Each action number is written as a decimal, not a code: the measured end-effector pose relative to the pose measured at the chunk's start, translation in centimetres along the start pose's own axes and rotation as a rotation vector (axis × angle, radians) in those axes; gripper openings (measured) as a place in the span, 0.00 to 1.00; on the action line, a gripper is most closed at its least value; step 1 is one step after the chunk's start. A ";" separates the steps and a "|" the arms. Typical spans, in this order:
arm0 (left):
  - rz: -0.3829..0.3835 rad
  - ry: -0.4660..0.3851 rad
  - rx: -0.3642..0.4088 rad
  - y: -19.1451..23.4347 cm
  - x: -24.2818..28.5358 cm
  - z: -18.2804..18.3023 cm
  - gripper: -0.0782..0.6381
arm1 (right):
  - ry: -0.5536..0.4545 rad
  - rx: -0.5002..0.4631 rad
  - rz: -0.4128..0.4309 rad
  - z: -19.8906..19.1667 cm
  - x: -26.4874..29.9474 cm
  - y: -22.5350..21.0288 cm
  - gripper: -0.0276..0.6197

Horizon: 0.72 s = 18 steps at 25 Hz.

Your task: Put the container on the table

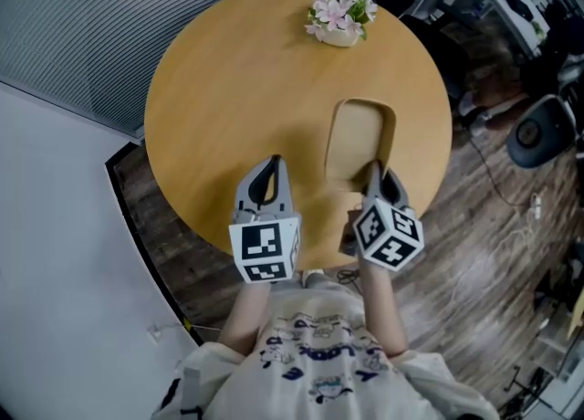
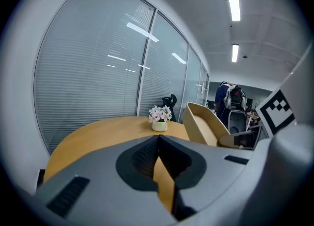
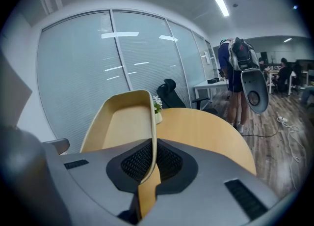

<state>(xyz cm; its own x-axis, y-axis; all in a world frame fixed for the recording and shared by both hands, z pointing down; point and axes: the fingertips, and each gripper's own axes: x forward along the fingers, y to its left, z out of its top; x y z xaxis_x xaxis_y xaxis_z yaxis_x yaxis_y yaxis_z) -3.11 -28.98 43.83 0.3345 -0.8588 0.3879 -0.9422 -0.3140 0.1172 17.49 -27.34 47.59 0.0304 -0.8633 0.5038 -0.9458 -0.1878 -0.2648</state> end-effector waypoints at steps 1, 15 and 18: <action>-0.002 0.011 -0.003 0.1 0.5 -0.3 0.11 | 0.014 -0.002 -0.005 -0.4 0.5 -0.1 0.06; -0.002 0.158 -0.047 1.7 4.7 -6.4 0.11 | 0.211 -0.033 -0.066 -7.6 5.8 -1.5 0.06; 0.001 0.181 -0.049 2.0 5.4 -7.5 0.11 | 0.246 -0.044 -0.066 -8.9 6.6 -1.3 0.06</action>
<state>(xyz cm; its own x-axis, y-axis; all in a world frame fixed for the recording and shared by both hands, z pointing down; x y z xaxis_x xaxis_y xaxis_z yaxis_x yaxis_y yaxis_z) -3.36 -31.19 53.00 0.3290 -0.7708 0.5456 -0.9437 -0.2896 0.1598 16.04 -28.66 58.59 0.0185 -0.7088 0.7052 -0.9577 -0.2150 -0.1910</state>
